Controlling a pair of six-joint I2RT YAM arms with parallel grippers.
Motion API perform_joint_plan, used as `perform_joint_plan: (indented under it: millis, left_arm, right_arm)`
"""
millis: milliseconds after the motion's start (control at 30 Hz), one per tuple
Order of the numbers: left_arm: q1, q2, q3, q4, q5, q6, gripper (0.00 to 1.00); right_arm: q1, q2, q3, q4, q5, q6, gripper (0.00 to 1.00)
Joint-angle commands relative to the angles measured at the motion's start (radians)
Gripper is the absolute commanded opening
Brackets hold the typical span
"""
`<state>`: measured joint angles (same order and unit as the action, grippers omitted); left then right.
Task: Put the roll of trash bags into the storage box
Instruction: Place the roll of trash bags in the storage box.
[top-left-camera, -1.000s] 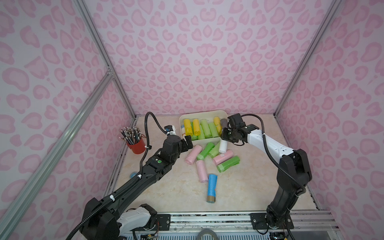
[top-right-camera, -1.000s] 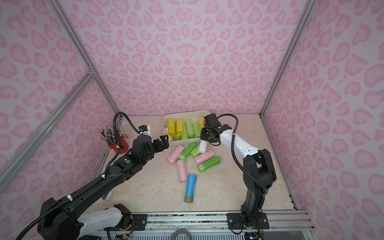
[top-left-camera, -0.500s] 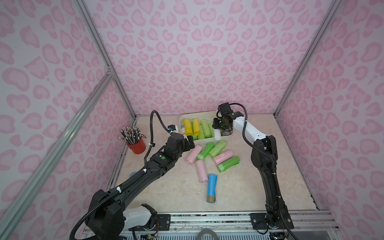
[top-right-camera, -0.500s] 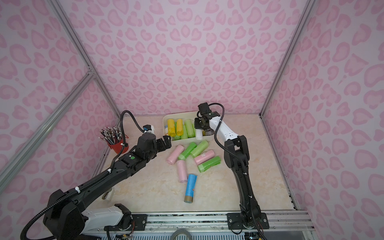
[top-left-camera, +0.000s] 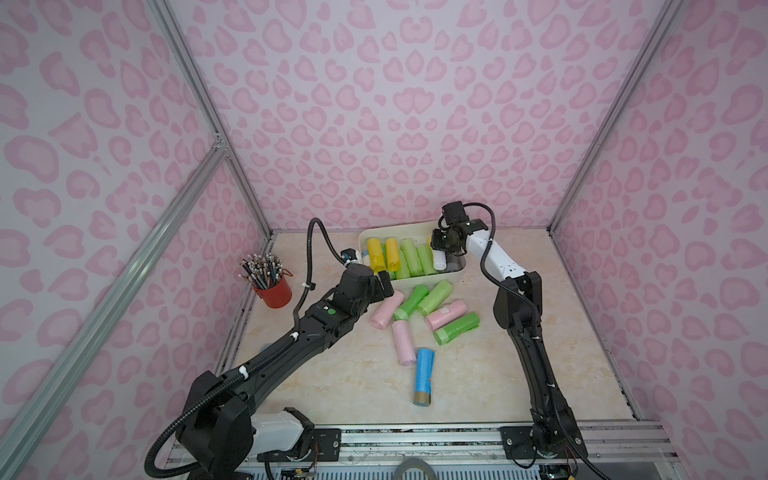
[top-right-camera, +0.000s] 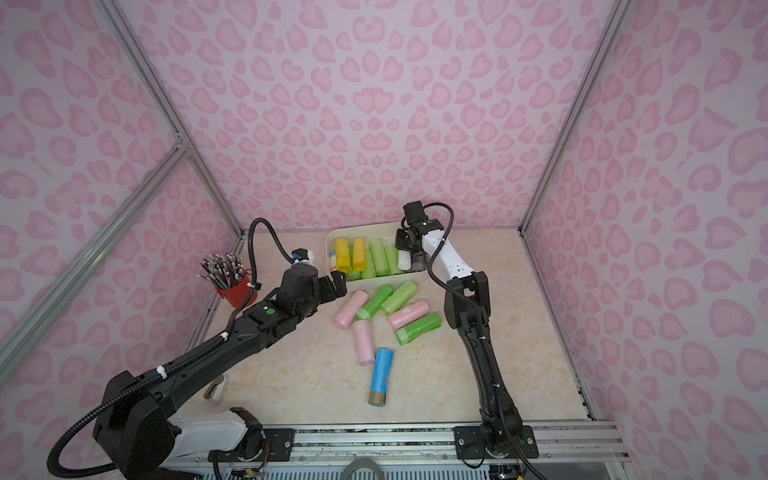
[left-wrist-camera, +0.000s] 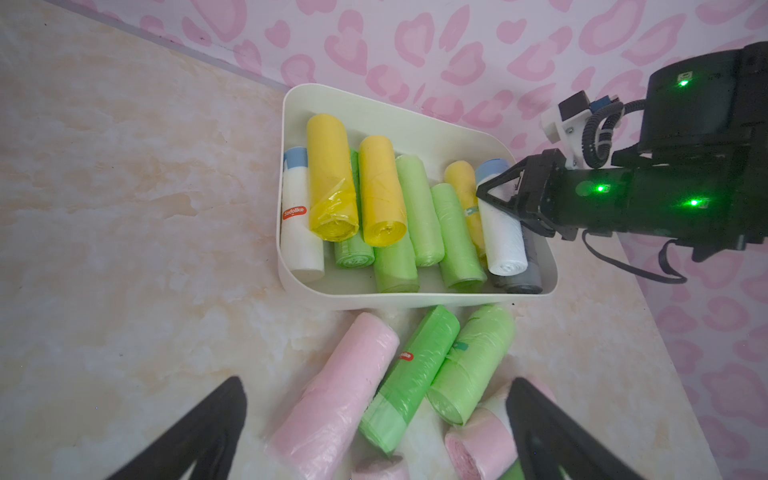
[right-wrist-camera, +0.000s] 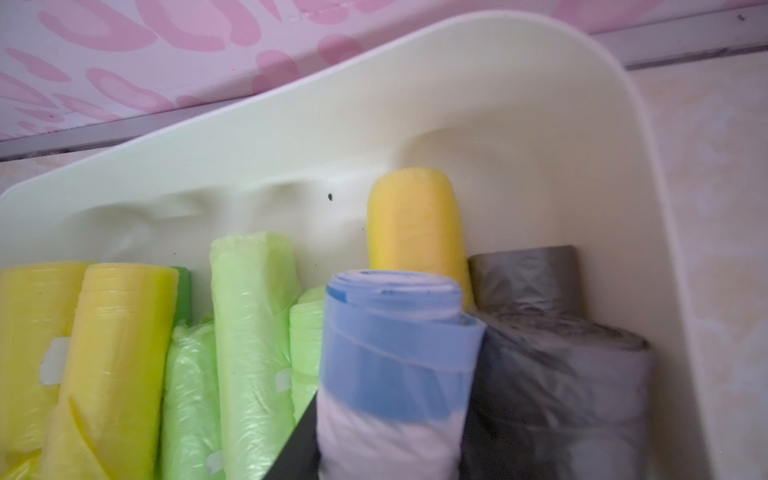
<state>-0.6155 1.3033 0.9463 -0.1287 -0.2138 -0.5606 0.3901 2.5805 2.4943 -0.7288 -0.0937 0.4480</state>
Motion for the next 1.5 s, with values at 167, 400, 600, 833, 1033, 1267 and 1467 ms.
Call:
perform_joint_plan:
  millis: [167,400,600,833,1033,1267,1467]
  left_arm:
    - [-0.011,0.023,0.021,-0.003,-0.026,-0.01,1.0]
    - [-0.032,0.006,0.025,-0.02,-0.063,-0.003,1.0]
    - [-0.055,-0.016,0.011,-0.035,-0.114,0.001,1.0]
    - [-0.123,-0.026,0.04,-0.107,-0.191,-0.018,1.0]
    - [-0.214,-0.062,0.013,-0.128,-0.229,-0.064,1.0]
    - [-0.297,-0.066,-0.031,-0.134,-0.243,-0.127,0.98]
    - [-0.368,-0.055,-0.041,-0.156,-0.229,-0.13,0.96]
  right_arm:
    - [-0.012,0.005,0.041,-0.018,-0.031,-0.016,0.82]
    - [-0.022,-0.157,-0.113,-0.039,-0.031,-0.036,0.95]
    - [-0.022,-0.389,-0.404,0.015,-0.03,-0.027,0.9]
    - [-0.023,-0.738,-0.909,0.261,-0.012,0.058,0.9]
    - [-0.03,-0.96,-1.172,0.291,-0.018,0.054,0.9]
    - [-0.054,-1.198,-1.452,0.286,-0.036,0.07,0.9]
    - [-0.057,-1.364,-1.635,0.288,-0.056,0.108,0.9]
